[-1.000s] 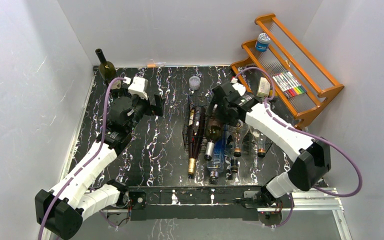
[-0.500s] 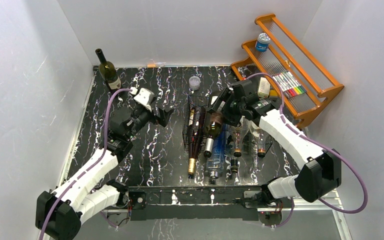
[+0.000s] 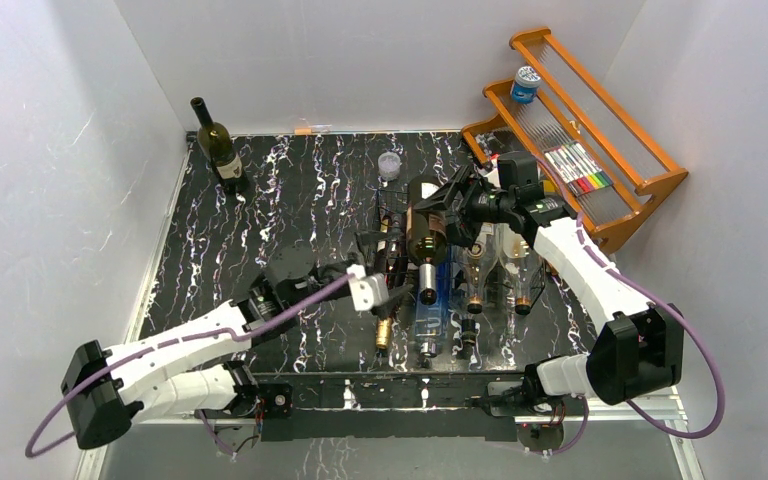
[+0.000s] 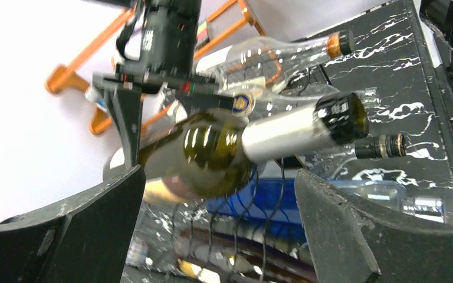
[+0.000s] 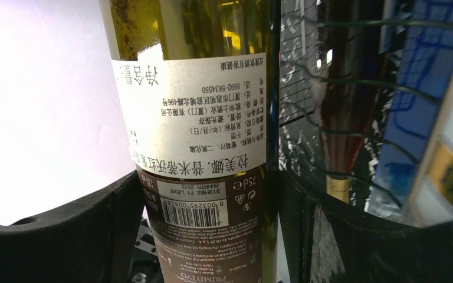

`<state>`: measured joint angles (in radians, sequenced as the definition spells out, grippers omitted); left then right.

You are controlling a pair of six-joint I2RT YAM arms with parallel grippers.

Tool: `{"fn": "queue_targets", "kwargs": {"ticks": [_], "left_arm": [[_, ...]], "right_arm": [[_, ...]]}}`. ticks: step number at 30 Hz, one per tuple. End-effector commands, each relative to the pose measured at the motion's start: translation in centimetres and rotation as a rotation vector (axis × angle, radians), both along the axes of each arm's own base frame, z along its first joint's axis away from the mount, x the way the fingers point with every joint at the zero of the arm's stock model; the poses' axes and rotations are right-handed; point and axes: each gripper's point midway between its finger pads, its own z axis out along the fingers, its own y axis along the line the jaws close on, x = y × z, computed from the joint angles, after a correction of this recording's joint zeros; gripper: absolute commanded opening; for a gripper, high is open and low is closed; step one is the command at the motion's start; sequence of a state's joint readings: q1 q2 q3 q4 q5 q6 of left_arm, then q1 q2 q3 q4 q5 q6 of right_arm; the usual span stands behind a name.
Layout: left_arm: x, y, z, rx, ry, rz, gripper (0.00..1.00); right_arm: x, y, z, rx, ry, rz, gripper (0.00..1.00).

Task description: Take the wine bottle off the wine rack

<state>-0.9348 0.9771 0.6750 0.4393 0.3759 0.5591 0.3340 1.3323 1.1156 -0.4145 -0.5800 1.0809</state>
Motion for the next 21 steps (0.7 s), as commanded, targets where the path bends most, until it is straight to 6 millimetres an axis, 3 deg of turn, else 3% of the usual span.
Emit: {"fn": "queue_targets", "kwargs": {"ticks": [1, 7, 15, 21], "left_arm": [[-0.3, -2.1, 4.2, 0.027, -0.326, 0.022, 0.98], [-0.7, -3.9, 4.5, 0.082, -0.407, -0.025, 0.92], [-1.6, -5.8, 4.2, 0.106, -0.408, -0.107, 0.68], [-1.9, -6.7, 3.1, 0.142, -0.394, -0.144, 0.79]], "right_arm": [[-1.3, 1.6, 5.3, 0.19, -0.06, 0.113, 0.42], [-2.6, 1.9, 5.5, 0.246, -0.002, 0.149, 0.41], [-3.3, 1.9, 5.2, 0.262, 0.033, 0.159, 0.42], [-3.5, 1.9, 5.1, 0.279, 0.05, 0.166, 0.42]]}}
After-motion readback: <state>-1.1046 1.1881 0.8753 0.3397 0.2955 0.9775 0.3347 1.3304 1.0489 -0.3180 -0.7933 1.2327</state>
